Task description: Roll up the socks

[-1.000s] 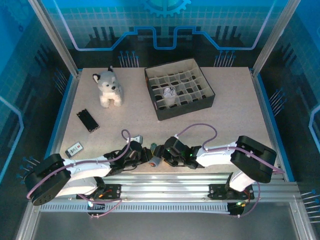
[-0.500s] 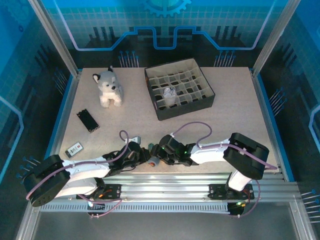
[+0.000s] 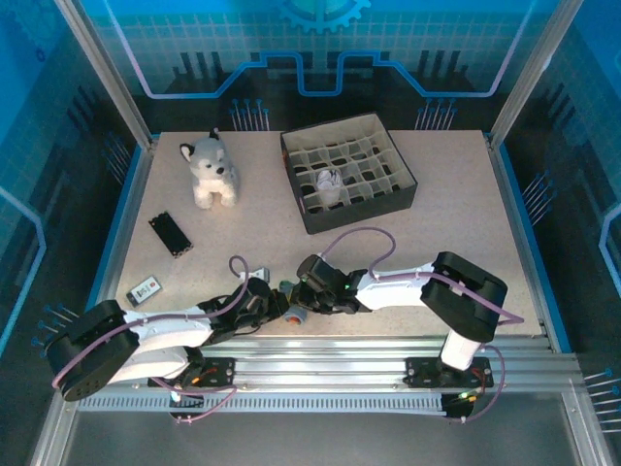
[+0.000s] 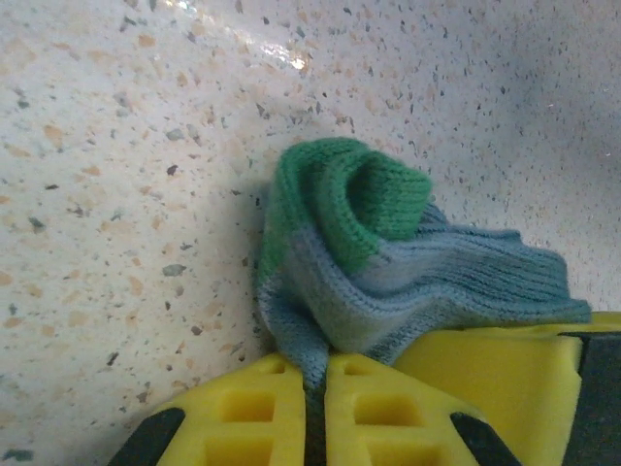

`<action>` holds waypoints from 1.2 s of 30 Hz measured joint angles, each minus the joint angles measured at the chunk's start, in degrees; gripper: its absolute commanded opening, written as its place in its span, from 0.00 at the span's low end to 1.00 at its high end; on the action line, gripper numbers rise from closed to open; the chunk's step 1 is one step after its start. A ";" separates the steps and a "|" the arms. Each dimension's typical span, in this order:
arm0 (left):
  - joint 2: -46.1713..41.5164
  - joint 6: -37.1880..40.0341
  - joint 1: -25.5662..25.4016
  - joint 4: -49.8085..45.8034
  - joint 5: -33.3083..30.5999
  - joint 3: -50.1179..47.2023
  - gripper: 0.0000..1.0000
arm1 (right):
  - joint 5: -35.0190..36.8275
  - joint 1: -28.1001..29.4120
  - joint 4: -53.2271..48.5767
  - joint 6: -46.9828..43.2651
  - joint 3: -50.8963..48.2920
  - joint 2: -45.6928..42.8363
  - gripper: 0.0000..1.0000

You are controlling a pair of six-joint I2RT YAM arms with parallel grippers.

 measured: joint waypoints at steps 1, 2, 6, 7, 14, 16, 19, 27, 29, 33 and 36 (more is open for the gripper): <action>-0.22 0.09 0.04 -0.26 -0.02 0.00 0.00 | -0.04 0.00 0.00 -0.90 0.09 -0.07 0.00; -0.46 0.20 0.04 -0.52 -0.07 0.00 0.00 | -0.02 0.00 0.00 -1.64 0.09 -0.13 0.00; -3.28 1.27 0.04 -3.85 -0.17 0.07 0.00 | -0.37 0.07 -1.49 -6.47 1.46 -0.22 0.00; -4.74 1.84 0.04 -5.49 -0.13 0.07 0.00 | -0.57 0.22 -1.95 -7.96 1.84 -0.31 0.00; -20.44 6.19 0.15 -19.85 0.90 3.34 0.10 | 1.49 1.81 -5.62 -18.34 2.49 -7.89 0.00; -25.88 7.58 1.03 -23.06 0.94 5.16 0.16 | 2.75 1.81 -6.73 -21.51 3.15 -11.76 0.00; -31.04 9.86 3.04 -26.53 1.81 8.28 0.24 | 3.76 1.36 -7.02 -25.31 4.15 -15.96 0.00; -30.86 15.04 7.39 -27.26 9.27 13.03 0.40 | 4.11 -1.92 -8.31 -31.08 4.94 -21.70 0.00; -29.05 15.45 7.76 -25.88 10.97 13.31 0.40 | 4.11 -2.71 -8.79 -31.32 4.92 -22.23 0.00; -26.82 15.63 8.83 -24.09 13.70 14.32 0.40 | 4.22 -4.46 -10.29 -31.50 4.66 -23.74 0.00; -26.60 15.67 9.62 -24.00 15.52 15.28 0.40 | 4.31 -6.05 -10.36 -31.45 3.58 -25.42 0.00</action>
